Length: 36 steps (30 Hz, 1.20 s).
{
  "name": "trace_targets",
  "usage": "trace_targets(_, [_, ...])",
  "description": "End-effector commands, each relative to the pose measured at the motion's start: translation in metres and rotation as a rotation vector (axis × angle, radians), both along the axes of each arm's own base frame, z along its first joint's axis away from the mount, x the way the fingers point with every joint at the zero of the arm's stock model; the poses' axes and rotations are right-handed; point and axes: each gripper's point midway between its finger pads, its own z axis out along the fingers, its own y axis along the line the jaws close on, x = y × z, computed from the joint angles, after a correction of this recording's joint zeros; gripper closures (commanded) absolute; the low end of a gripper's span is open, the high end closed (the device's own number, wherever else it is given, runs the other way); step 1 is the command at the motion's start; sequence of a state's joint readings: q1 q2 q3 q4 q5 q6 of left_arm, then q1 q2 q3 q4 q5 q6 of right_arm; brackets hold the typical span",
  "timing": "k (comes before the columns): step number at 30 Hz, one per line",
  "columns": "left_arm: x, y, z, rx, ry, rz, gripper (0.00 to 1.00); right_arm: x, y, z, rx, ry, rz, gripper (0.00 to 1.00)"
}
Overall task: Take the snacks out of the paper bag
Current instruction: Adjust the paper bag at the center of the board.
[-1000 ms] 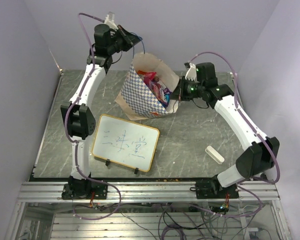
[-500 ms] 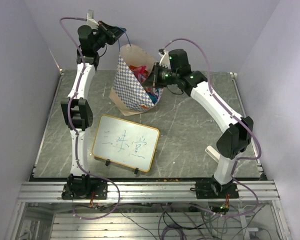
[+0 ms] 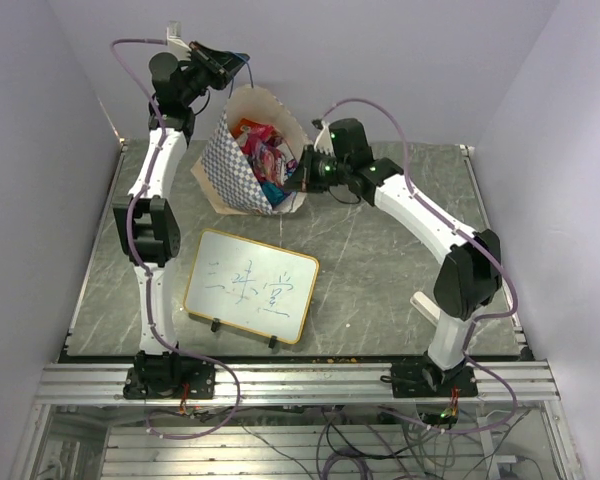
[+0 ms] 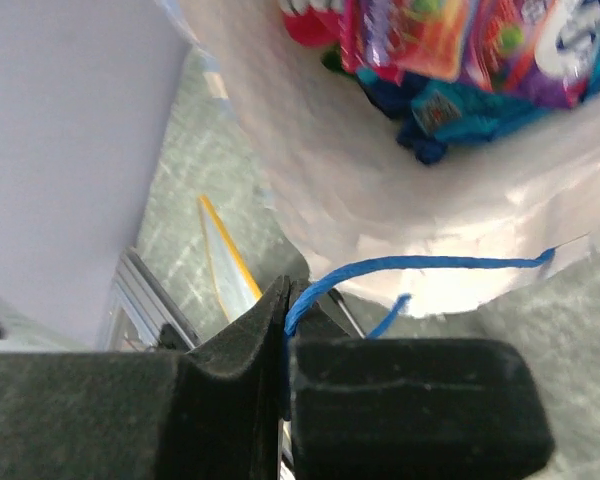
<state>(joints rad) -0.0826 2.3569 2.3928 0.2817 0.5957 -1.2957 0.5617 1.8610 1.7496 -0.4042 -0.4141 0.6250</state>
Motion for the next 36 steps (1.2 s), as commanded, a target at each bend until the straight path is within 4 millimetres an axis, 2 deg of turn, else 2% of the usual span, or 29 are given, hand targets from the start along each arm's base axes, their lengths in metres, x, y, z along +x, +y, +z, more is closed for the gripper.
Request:
trace_targets(1, [-0.11,-0.04,0.108,-0.026,-0.3,-0.15,0.93,-0.026,-0.019,-0.016,-0.033,-0.004,0.01,1.0])
trace_targets(5, [-0.15,-0.094,0.071,0.009,-0.205,-0.263,0.93,-0.043,-0.055,-0.057,-0.168,0.015,-0.053,1.0])
trace_targets(7, [-0.166,-0.113,0.057,0.034,-0.161,-0.3,0.93,-0.049,-0.072,-0.07,-0.23,0.027,-0.086,1.0])
trace_targets(9, [-0.174,-0.12,0.046,0.053,-0.123,-0.296,0.93,-0.053,-0.087,-0.077,-0.29,0.029,-0.112,1.0])
trace_targets(14, [-0.181,-0.12,0.026,0.111,-0.06,-0.299,0.93,-0.059,-0.126,-0.093,-0.415,0.091,-0.192,0.94])
trace_targets(20, [-0.183,-0.118,0.024,0.166,-0.038,-0.29,0.93,-0.07,-0.18,-0.102,-0.607,0.122,-0.244,0.46])
trace_targets(24, [-0.183,-0.117,0.016,0.187,-0.005,-0.289,0.93,-0.074,-0.204,-0.08,-0.671,0.066,-0.272,0.05])
trace_targets(25, [-0.182,-0.116,0.015,0.191,0.006,-0.287,0.93,-0.072,-0.208,-0.072,-0.675,0.037,-0.286,0.01])
trace_targets(28, [-0.184,-0.114,0.012,0.194,0.04,-0.278,0.93,-0.062,-0.206,-0.045,-0.642,-0.06,-0.295,0.0])
trace_targets(30, [-0.186,-0.112,0.01,0.191,0.064,-0.269,0.93,-0.051,-0.193,-0.025,-0.576,-0.131,-0.286,0.0])
trace_targets(33, [-0.186,-0.108,0.009,0.191,0.104,-0.242,0.93,-0.033,-0.152,0.004,-0.42,-0.232,-0.24,0.01])
trace_targets(36, [-0.184,-0.105,0.006,0.197,0.138,-0.217,0.93,-0.017,-0.097,0.025,-0.297,-0.322,-0.21,0.05])
